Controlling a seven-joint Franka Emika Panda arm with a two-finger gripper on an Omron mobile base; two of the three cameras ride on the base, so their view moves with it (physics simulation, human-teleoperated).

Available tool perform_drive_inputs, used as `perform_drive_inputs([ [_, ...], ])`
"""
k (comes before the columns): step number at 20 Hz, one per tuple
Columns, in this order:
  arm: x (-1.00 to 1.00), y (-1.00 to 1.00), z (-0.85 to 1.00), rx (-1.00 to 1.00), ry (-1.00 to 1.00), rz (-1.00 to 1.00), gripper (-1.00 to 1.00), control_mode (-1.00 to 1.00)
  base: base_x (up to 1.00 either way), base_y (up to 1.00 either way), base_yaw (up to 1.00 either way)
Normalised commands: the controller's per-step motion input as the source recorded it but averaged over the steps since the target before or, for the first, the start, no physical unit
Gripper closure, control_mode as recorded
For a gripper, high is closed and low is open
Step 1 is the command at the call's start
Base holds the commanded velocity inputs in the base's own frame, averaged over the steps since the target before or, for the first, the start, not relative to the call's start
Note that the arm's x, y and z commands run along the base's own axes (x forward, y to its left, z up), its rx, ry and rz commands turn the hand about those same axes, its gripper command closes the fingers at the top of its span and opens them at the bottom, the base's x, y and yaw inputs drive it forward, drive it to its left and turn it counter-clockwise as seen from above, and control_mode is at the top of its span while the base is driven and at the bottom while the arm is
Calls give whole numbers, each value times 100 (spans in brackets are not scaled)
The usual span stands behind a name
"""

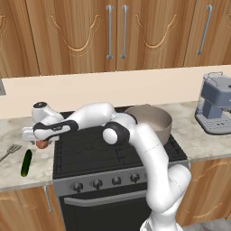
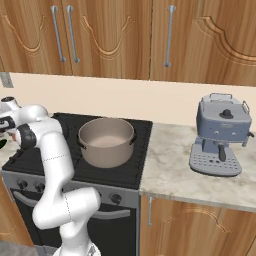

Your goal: Put the cucumber and onion in the pot. Retrieve the spatula and lightly stir the vegetables in the pot.

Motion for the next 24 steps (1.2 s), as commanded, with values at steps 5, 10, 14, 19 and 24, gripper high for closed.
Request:
perform_drive_inputs([
  [5, 0, 0, 0, 0, 1, 0, 100, -100, 0, 0, 0],
  [10, -11, 0, -1, 1, -3, 0, 100, -100, 0, 0, 0],
  [14, -94, 0, 0, 0, -14, 0, 100, -100, 0, 0, 0],
  [19, -76, -6, 57, 0, -14, 1, 100, -100, 0, 0, 0],
  [24, -49, -48, 84, 0, -6, 3, 100, -100, 0, 0, 0],
])
